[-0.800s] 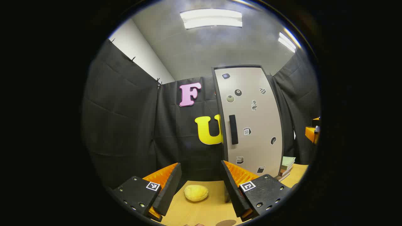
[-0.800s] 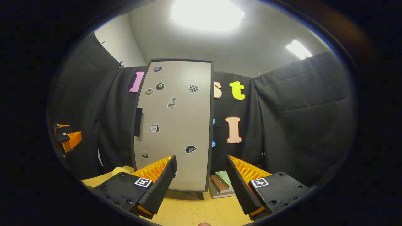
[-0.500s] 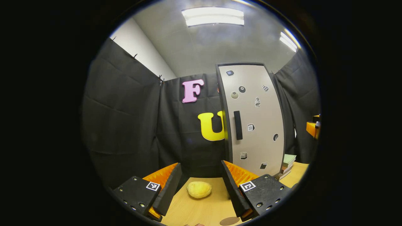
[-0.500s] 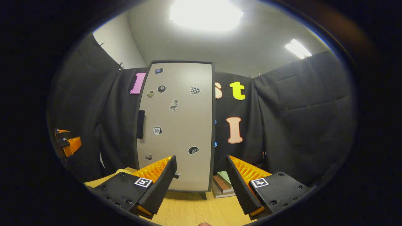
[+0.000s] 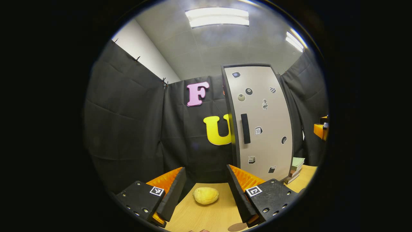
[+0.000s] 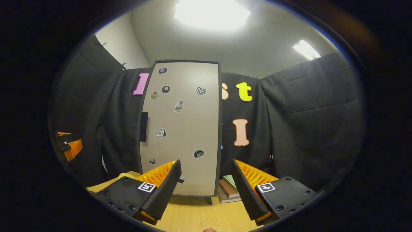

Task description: Open the cabinet door with the right hand, grasp the bottle in the cabinet with the left hand and place it on the coaster, then close the cabinet door with the right hand.

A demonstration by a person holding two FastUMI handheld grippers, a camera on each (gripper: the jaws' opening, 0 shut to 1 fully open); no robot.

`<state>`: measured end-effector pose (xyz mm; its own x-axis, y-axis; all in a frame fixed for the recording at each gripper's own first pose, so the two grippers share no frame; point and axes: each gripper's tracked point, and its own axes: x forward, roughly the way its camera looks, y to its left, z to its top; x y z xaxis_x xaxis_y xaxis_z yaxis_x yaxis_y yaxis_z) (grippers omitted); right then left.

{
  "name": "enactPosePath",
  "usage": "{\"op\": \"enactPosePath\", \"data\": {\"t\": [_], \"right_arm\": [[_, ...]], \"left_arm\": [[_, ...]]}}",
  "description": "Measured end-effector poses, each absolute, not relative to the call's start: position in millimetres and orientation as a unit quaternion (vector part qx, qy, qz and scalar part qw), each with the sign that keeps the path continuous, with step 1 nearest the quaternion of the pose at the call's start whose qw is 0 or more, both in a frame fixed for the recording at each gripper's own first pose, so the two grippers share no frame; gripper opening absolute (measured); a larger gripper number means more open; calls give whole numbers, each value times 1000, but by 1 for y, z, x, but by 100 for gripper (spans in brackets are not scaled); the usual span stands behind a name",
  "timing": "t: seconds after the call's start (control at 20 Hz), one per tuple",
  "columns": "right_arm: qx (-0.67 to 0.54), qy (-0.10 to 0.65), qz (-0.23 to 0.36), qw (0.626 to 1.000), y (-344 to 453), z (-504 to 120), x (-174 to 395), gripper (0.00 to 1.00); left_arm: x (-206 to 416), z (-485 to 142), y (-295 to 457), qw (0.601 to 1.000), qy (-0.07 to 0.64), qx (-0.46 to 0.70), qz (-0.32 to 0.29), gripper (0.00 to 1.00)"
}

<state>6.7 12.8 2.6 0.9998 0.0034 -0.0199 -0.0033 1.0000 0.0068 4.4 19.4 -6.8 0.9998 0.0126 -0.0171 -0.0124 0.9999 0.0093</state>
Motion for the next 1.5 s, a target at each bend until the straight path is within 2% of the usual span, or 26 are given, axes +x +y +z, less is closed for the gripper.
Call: {"op": "enactPosePath", "data": {"t": [0.8, 1.5], "right_arm": [[10, -2, 49, 999, 56, 36, 55, 98], [28, 5, 123, 992, 151, 52, 119, 98]], "left_arm": [[-1, -8, 52, 999, 12, 23, 31, 74], [-37, -21, 141, 990, 38, 46, 128, 74]]}}
